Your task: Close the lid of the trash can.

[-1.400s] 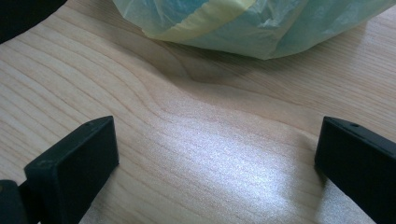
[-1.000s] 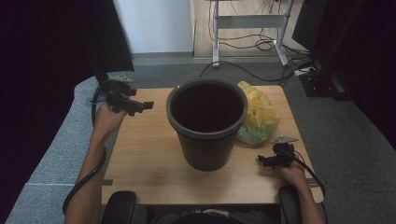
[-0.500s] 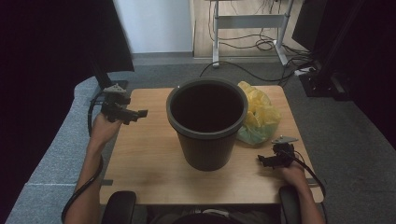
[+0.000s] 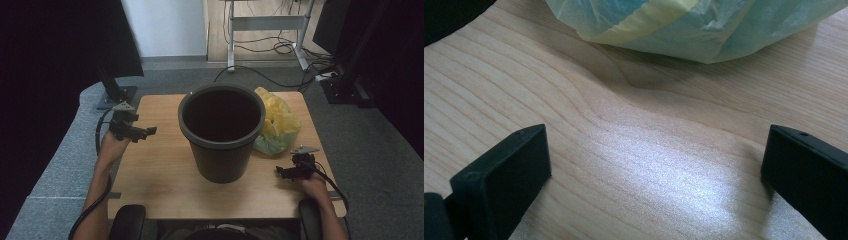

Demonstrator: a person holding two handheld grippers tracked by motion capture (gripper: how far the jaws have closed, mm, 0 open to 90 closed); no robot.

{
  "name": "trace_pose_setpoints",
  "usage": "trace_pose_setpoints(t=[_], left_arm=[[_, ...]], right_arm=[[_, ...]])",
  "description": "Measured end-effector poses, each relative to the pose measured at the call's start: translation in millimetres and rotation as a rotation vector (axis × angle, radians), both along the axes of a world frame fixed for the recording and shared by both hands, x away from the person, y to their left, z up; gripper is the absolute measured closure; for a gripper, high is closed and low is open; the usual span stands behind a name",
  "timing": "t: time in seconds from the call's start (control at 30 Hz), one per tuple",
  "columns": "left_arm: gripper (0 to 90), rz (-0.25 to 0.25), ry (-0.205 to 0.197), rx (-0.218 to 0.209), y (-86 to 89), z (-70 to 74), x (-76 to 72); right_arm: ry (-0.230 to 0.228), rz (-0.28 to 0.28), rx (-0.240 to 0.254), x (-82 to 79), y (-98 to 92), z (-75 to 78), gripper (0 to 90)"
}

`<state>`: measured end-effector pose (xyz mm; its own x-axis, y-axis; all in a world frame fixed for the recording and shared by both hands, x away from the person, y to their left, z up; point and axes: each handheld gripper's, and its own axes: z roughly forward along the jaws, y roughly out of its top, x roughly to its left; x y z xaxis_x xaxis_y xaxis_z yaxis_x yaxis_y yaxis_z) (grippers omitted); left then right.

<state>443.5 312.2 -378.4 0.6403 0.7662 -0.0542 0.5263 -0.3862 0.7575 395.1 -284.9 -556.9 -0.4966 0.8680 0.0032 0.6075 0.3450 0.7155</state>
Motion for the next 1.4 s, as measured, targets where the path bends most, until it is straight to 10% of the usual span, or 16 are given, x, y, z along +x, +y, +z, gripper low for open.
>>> trace_pose_setpoints(t=[1.4], left_arm=[[0.0, 0.014, 0.069, -0.057, -12.4, -107.6, -0.9]], right_arm=[[0.000, -0.001, 0.002, 0.0, 0.1, 0.0, 0.0]])
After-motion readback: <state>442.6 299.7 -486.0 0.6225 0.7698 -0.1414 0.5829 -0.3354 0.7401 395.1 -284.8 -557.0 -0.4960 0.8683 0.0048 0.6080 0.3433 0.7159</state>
